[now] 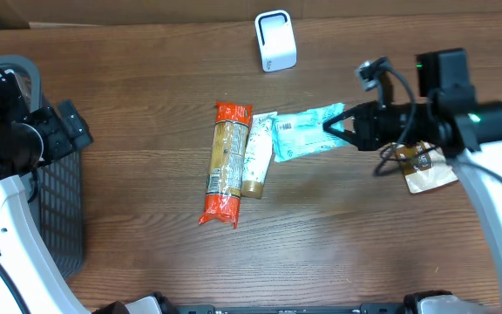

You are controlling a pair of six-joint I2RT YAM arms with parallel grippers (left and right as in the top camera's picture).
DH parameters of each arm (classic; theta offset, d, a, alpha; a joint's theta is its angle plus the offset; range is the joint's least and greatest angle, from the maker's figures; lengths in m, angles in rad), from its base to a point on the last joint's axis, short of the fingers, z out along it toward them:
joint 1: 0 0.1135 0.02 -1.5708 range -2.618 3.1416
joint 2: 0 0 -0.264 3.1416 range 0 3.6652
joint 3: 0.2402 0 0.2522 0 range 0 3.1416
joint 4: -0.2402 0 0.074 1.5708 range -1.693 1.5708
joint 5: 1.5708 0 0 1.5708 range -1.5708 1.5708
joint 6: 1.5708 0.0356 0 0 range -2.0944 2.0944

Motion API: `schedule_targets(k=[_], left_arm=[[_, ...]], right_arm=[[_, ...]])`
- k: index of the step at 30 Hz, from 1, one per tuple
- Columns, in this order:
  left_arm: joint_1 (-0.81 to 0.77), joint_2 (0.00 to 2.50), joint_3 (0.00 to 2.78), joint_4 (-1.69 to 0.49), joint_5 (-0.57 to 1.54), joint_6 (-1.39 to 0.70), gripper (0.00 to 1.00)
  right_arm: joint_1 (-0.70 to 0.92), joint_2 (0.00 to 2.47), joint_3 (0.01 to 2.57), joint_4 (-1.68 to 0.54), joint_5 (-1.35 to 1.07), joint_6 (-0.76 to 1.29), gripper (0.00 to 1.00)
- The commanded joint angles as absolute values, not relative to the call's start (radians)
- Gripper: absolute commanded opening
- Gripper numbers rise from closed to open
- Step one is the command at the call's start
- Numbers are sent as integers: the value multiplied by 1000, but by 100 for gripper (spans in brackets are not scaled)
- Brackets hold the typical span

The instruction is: Scan the item barcode

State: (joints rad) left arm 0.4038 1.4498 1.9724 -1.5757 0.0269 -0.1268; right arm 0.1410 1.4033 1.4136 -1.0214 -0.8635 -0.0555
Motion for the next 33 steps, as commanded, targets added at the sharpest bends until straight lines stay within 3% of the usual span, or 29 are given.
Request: schedule_targets(k=[1,12,19,23,26,33], left_arm=[[405,1451,1972,-1573,34,-112,100],[405,1451,1972,-1574,34,-112,100],[405,1451,1972,-1573,34,-112,100],[405,1451,1972,-1573,34,-112,99],[405,1451,1972,-1573,35,-112,100],[405,1451,1972,-1573,34,-112,100]], right_arm=[[142,1316,1449,-1019,-830,15,4],[150,1283,1470,-972,-698,187,4],[343,1427,1637,-933,-68,214,4],[442,1559,1657,-802,306,204,4],[482,1691,1657,-621,467,-3,4],[507,1896,1657,-308,508,-515,4]])
